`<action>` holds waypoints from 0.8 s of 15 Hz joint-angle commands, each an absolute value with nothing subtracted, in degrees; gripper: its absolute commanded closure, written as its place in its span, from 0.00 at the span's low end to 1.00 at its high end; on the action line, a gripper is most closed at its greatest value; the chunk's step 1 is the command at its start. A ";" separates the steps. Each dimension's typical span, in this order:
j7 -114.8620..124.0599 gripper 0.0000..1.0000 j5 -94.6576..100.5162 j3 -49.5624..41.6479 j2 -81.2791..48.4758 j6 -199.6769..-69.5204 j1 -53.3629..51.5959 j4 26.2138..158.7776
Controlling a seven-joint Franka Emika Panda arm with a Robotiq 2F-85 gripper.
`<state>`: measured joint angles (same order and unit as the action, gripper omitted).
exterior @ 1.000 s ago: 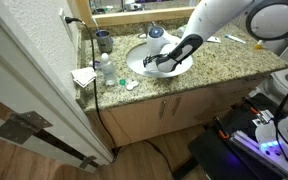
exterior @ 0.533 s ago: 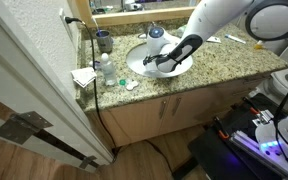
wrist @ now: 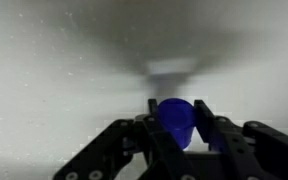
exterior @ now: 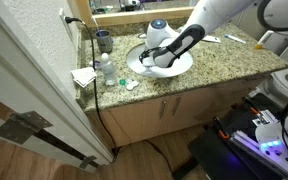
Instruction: Remove the blue-lidded bottle from the sink and place it on the counter top
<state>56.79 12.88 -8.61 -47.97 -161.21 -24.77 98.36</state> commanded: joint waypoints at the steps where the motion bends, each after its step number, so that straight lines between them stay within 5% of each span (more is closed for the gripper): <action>1: 46.54 0.86 3.65 2.14 -37.05 -160.81 -16.76 107.67; 12: 7.32 0.86 -49.57 42.15 -10.61 -140.63 21.72 124.55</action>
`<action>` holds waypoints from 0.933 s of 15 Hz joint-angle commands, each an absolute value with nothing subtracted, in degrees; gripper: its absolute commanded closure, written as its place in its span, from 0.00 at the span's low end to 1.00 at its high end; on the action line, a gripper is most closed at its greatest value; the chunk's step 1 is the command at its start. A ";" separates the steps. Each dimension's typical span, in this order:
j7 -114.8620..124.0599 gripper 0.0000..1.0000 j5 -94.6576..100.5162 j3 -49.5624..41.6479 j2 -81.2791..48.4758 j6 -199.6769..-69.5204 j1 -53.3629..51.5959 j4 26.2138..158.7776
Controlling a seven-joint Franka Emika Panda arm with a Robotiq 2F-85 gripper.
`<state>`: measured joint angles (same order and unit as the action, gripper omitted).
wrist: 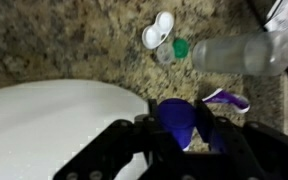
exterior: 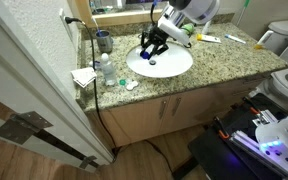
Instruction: Remove the blue-lidded bottle from the sink and place it on the counter top
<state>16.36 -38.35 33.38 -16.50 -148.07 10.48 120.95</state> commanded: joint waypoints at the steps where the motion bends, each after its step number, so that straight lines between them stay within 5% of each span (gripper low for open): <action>1: 4.02 0.86 -54.54 44.91 -9.07 -137.59 25.82 124.92; 3: -1.33 0.86 -64.27 49.41 -5.95 -132.04 33.82 126.39; 4: 2.25 0.86 -60.01 34.52 -8.04 -134.53 16.54 123.22; 5: 1.02 0.61 -61.26 33.54 -7.09 -132.85 17.00 123.49; 7: 1.28 0.61 -60.78 27.57 -7.05 -133.02 11.43 123.29; 8: 1.40 0.86 -60.71 26.65 -7.17 -133.14 9.84 123.29; 14: -7.69 0.86 -82.44 12.29 -4.03 -120.59 5.18 126.97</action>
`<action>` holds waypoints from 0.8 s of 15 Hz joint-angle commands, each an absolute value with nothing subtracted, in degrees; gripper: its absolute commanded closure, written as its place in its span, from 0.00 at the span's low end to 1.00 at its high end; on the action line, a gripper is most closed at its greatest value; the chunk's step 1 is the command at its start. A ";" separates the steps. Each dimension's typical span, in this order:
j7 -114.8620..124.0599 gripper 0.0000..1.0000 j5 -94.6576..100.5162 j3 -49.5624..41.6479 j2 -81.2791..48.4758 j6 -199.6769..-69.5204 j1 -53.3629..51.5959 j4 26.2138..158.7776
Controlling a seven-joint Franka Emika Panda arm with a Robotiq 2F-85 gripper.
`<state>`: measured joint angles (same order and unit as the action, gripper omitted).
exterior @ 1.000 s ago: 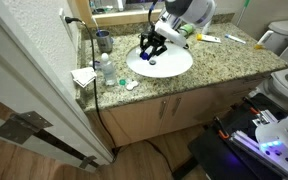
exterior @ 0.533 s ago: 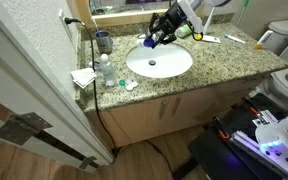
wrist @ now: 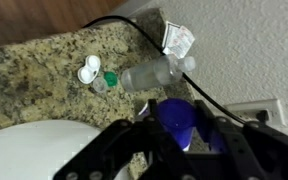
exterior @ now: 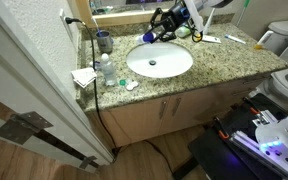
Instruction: Remove the blue-lidded bottle from the sink and place it on the counter top
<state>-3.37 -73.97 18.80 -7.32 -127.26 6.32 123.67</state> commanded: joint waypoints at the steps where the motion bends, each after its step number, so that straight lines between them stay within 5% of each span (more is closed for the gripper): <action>1: -8.17 0.86 -85.16 10.48 -4.71 -118.44 4.88 126.70; 4: -7.89 0.86 -92.70 8.03 -6.02 -115.05 2.38 124.53; 5: -7.19 0.61 -89.08 6.43 -6.27 -115.46 2.46 124.79; 7: -7.21 0.61 -91.10 6.31 -6.27 -115.17 1.41 124.49; 8: -3.71 0.86 -89.59 6.53 -8.11 -115.36 0.64 122.53; 12: 15.75 0.86 -85.34 5.42 -14.32 -114.76 -1.26 113.23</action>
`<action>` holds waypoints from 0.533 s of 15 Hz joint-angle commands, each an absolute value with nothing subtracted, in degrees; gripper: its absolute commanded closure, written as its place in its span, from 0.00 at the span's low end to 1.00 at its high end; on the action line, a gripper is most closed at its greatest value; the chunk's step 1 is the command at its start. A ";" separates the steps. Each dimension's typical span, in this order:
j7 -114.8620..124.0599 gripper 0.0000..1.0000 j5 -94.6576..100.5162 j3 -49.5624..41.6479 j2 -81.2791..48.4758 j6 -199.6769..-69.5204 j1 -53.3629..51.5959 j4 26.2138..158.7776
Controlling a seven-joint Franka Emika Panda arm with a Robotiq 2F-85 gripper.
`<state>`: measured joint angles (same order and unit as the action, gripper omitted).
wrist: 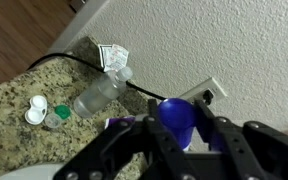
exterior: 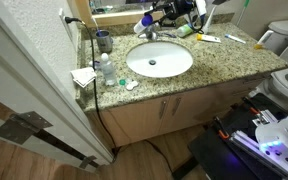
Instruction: Remove the blue-lidded bottle from the sink and place it on the counter top
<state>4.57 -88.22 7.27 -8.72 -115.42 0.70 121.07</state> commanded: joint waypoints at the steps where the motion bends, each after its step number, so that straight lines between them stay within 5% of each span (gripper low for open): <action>1: 20.34 0.86 -84.55 5.17 -15.85 -114.93 -1.68 110.83; 3: 28.10 0.86 -83.43 4.91 -18.08 -117.07 -2.95 106.77; 4: 22.28 0.61 -84.85 4.67 -14.73 -115.74 -2.33 111.73; 7: 26.76 0.61 -84.18 4.59 -17.41 -116.07 -3.03 107.90; 8: 28.10 0.86 -83.65 4.41 -18.32 -115.91 -3.00 107.67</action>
